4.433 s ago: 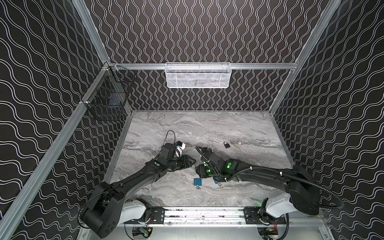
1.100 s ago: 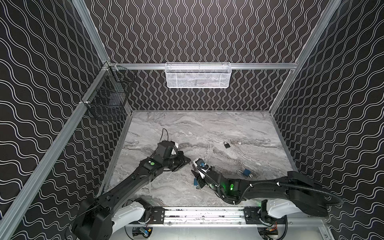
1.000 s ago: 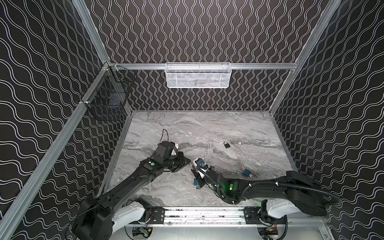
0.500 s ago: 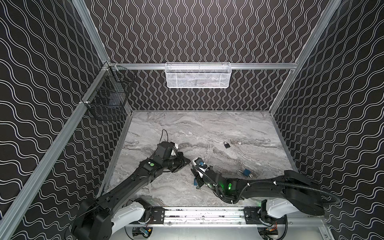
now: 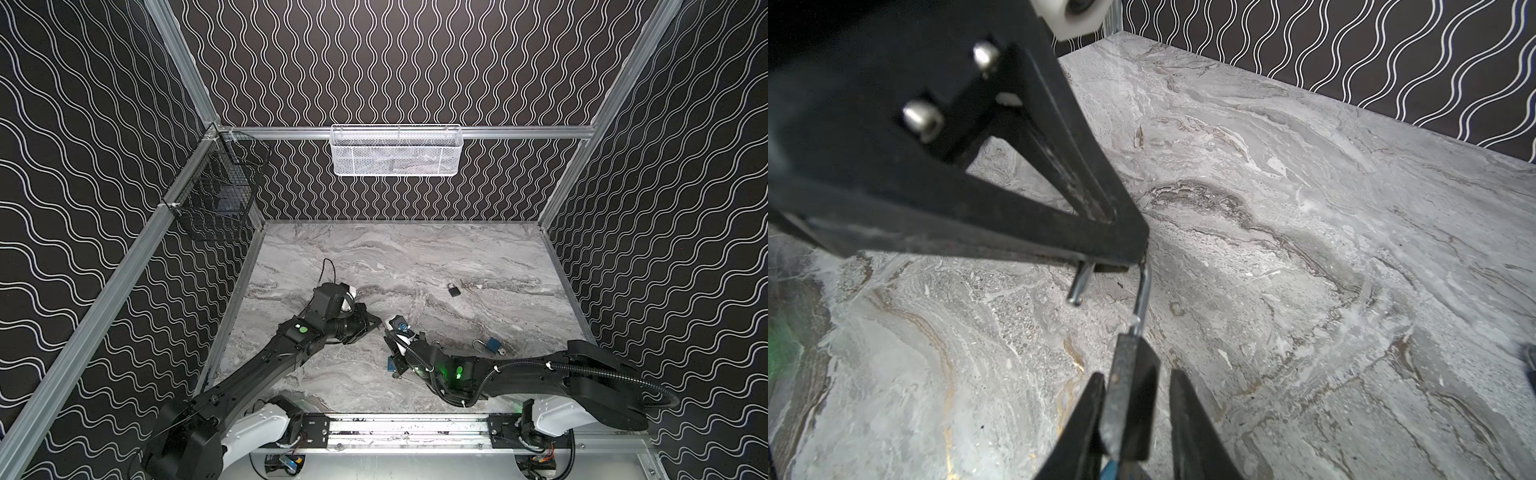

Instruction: Lock with the key

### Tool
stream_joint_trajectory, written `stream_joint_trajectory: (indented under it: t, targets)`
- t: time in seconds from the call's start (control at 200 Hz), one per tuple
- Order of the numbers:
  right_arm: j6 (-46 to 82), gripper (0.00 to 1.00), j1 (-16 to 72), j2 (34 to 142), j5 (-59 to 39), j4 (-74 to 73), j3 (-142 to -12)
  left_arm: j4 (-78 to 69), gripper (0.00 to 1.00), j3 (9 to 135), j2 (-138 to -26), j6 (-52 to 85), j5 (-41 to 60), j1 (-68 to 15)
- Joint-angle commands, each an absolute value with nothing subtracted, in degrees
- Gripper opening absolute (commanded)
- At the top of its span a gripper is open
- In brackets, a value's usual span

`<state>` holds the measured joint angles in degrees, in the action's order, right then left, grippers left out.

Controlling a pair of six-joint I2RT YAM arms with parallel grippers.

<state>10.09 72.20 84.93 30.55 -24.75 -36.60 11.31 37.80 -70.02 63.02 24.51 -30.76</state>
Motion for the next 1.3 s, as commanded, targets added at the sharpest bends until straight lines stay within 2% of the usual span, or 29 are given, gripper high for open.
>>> stream_joint_trajectory:
  t: [0.0, 0.491, 0.961, 1.296]
  targets:
    - [10.99, 0.25, 72.0, 84.66, 30.95, -25.71, -36.58, 8.66, 0.0, 37.62, -70.07, 63.71, 25.55, -30.75]
    - [11.95, 0.05, 70.3, 80.69, 23.91, -25.09, -36.88, 5.5, 0.0, 36.25, -71.31, 63.14, 27.34, -30.62]
    - [14.6, 0.28, 69.85, 83.61, 20.92, -19.69, -39.07, 3.44, 0.0, 35.79, -71.54, 64.46, 28.83, -29.41]
    - [14.75, 0.31, 69.57, 84.36, 19.99, -19.07, -39.72, 3.92, 0.0, 35.35, -70.62, 64.34, 29.11, -28.63]
